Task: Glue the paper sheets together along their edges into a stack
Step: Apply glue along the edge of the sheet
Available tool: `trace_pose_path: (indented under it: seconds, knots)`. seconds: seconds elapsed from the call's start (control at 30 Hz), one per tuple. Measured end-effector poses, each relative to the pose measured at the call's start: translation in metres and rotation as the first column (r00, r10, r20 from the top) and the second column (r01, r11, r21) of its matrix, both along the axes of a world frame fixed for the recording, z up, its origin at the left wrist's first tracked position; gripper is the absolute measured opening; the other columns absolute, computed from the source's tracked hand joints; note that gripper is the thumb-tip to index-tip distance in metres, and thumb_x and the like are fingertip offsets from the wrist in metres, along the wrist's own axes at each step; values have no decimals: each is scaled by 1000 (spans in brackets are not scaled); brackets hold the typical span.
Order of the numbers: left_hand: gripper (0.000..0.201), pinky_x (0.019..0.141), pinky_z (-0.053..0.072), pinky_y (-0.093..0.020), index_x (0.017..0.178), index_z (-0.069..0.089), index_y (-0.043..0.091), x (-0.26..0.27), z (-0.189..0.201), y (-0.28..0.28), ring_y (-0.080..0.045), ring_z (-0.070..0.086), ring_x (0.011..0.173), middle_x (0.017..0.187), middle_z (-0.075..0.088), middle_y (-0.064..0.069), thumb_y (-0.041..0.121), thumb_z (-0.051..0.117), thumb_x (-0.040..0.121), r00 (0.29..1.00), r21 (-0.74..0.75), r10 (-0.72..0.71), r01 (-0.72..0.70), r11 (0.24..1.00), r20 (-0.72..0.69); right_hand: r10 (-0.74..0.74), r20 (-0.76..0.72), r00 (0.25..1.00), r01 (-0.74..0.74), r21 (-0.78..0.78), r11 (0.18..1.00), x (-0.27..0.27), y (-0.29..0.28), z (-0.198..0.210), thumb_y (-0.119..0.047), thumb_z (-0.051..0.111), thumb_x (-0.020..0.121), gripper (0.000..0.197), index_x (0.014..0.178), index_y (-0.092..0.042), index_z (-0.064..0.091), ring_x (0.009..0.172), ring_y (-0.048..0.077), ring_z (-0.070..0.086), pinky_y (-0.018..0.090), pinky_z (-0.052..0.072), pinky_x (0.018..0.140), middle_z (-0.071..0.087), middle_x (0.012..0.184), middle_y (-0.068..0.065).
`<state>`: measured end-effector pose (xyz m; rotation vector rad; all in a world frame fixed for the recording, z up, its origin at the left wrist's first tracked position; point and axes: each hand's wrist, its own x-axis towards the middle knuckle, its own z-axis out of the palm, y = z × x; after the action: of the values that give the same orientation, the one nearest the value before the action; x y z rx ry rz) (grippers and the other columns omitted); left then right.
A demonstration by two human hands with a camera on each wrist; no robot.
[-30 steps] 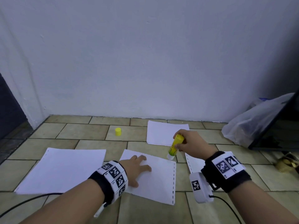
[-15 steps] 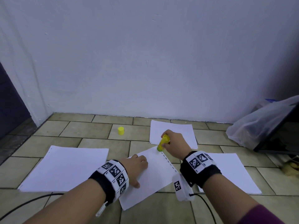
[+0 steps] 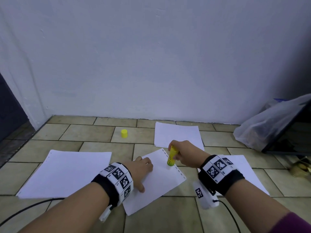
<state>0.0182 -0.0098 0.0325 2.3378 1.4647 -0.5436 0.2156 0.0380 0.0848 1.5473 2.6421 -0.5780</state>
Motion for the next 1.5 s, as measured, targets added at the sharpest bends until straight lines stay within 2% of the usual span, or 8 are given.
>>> trace_pose_path:
  seconds: [0.17,0.37,0.5,0.67,0.77,0.9,1.13,1.5]
  knots:
    - [73,104,39,-46,143,31,16,-1,1,0,-25,27,133,151,21,-1,37,69,84,999,9,-22,22,1000,-40,47,40,998,-46,-41,998,19,-19,1,-10,58,92,29,119,-19,50,87,17,52,23,42,71,59,111,7]
    - [58,99,43,-40,145,30,16,1,5,-2,-25,31,131,150,23,-4,5,54,93,990,69,-65,74,995,-125,46,61,997,-41,-75,996,33,-21,9,-16,62,90,29,118,-18,53,83,17,51,25,44,73,57,103,5]
    - [65,97,41,-40,141,32,13,2,12,-8,-27,39,124,139,32,-9,31,66,88,991,51,-30,37,998,-134,-57,-59,997,53,-62,997,43,-8,21,-17,66,86,21,103,-23,56,75,14,59,28,52,74,59,87,-2]
    - [79,100,41,-40,139,31,8,-3,4,-16,-24,27,132,146,22,-7,52,65,83,999,100,-15,18,995,-30,-137,-226,964,128,-56,990,41,-2,29,-11,67,84,17,96,-17,57,64,7,62,20,52,65,62,82,-3]
    - [76,101,41,-42,142,29,13,-4,3,-17,-24,29,132,147,24,-6,54,61,85,1000,86,29,-29,996,0,-154,-277,949,145,-52,988,31,-2,24,-9,67,84,17,96,-17,57,65,8,61,12,46,57,62,82,-3]
    - [65,102,40,-42,139,35,10,-1,7,-14,-26,36,128,141,32,-10,48,56,91,995,115,75,-67,991,-59,-170,-326,930,168,-34,985,13,3,12,-11,67,82,21,95,-22,55,81,19,61,23,49,68,63,92,4]
    - [70,104,38,-44,137,34,9,-4,-1,-11,-30,34,128,142,31,-11,47,63,86,987,83,162,-162,983,13,-165,-333,928,177,6,984,-31,11,-13,-13,63,86,28,113,-13,56,80,17,49,15,34,55,55,95,5]
    - [75,107,36,-44,143,27,9,-5,-1,-13,-30,29,134,148,23,-11,48,61,88,988,102,152,-152,983,1,-51,-281,959,62,30,998,-80,21,-21,-6,59,88,28,116,-11,56,84,19,50,23,36,69,61,108,16]
